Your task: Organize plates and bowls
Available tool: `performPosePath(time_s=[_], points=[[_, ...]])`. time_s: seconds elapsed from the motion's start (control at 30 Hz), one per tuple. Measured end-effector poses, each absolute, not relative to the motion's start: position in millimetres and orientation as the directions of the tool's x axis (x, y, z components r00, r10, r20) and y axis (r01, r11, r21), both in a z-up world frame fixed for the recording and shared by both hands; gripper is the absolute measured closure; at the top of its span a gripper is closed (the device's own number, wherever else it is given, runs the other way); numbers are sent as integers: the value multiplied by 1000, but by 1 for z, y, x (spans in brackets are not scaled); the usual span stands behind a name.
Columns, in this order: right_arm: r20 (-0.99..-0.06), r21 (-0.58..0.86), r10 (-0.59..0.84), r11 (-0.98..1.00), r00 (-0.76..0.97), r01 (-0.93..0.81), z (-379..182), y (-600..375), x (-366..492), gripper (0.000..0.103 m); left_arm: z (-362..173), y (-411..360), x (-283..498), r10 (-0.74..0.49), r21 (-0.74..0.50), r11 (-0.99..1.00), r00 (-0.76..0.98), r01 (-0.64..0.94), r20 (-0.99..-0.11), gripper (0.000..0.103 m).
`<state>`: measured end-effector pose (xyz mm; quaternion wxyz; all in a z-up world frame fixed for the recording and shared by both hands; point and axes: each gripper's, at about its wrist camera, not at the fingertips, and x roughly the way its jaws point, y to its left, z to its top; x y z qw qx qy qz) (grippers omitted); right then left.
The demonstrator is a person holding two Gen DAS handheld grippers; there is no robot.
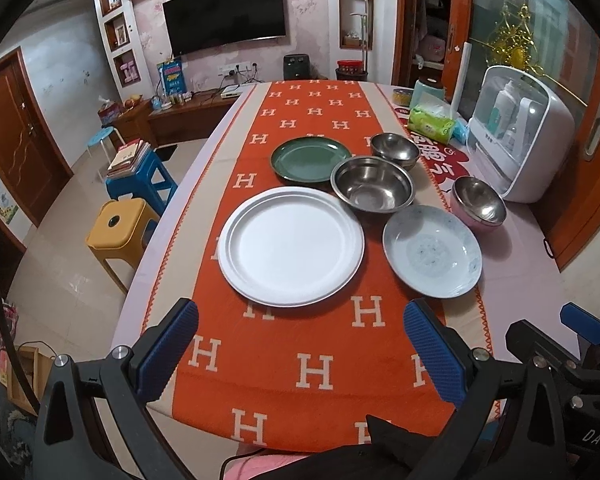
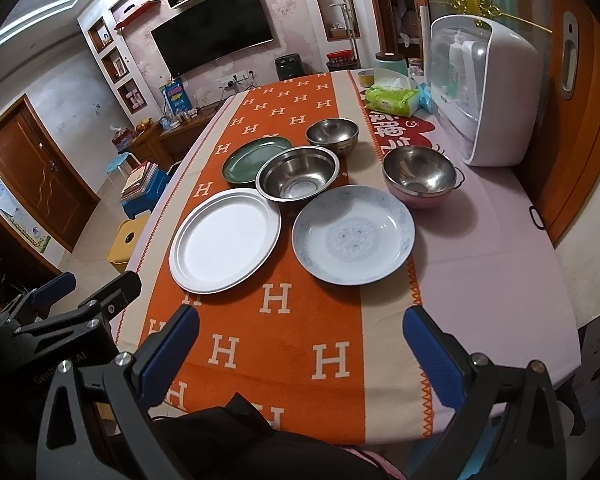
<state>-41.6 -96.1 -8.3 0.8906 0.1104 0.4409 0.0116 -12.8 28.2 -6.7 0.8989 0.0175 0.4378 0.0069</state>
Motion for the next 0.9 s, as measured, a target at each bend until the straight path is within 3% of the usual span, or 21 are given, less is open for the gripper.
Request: performPosePath(time_s=[0.47,0.9], points=[[-798,286,185,954,573,90,-17,-75,-6,1,-13,66,14,50,56,998,581,-8,-812,1],[-839,362,204,902,504,236,-43,-47,25,1,-37,113,63,1,48,995,473,88,-881,1]])
